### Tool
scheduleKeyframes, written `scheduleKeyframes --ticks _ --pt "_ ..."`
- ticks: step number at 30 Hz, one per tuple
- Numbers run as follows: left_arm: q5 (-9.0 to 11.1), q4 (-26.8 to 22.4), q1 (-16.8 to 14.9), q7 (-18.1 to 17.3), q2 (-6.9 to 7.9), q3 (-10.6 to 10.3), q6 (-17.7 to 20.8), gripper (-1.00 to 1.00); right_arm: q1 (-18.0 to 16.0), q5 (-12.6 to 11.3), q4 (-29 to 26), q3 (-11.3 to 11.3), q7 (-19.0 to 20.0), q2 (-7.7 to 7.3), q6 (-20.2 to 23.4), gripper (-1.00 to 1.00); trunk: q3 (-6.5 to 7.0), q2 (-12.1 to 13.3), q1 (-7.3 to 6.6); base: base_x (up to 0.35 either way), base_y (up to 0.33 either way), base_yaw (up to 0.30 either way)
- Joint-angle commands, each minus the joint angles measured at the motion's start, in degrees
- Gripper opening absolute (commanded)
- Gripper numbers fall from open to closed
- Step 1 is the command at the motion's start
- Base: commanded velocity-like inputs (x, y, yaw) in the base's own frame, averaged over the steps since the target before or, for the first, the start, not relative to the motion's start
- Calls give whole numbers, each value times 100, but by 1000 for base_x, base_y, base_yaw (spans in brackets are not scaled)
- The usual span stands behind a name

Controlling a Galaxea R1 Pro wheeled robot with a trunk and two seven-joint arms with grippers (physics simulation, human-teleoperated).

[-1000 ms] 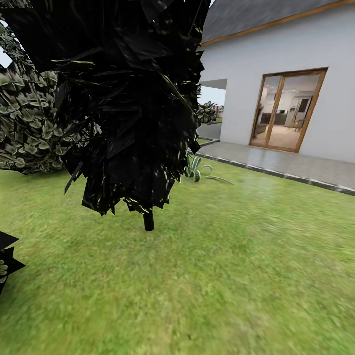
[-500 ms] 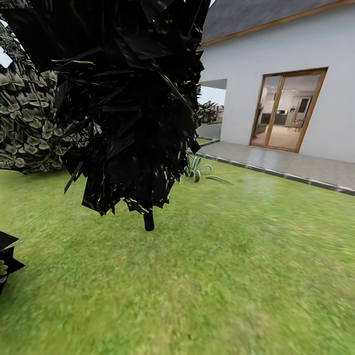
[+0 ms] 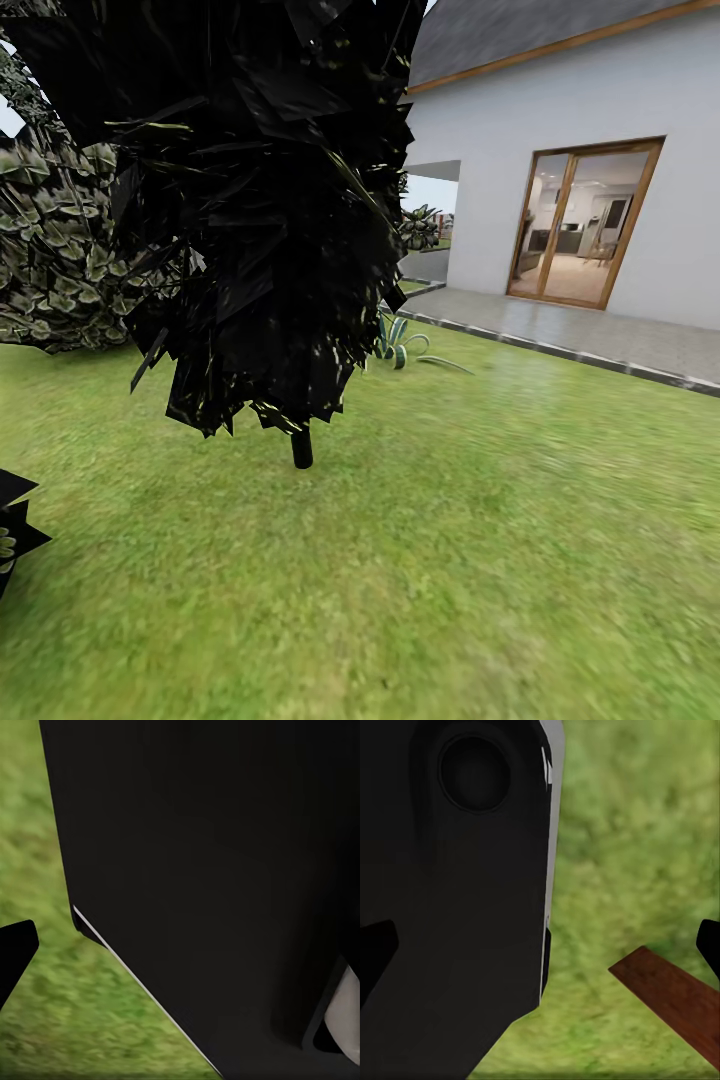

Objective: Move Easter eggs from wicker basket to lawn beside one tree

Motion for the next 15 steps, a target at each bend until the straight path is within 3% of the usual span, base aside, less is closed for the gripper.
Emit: scheduleKeyframes --ticks 1,15 --pt "7 -10 3 0 -1 1 -2 100 -7 5 11 24 0 0 3 100 -4 -2 0 0 0 0" --pt "7 -11 3 1 -2 1 -2 100 -7 6 11 24 -2 0 3 100 -4 -2 0 0 0 0"
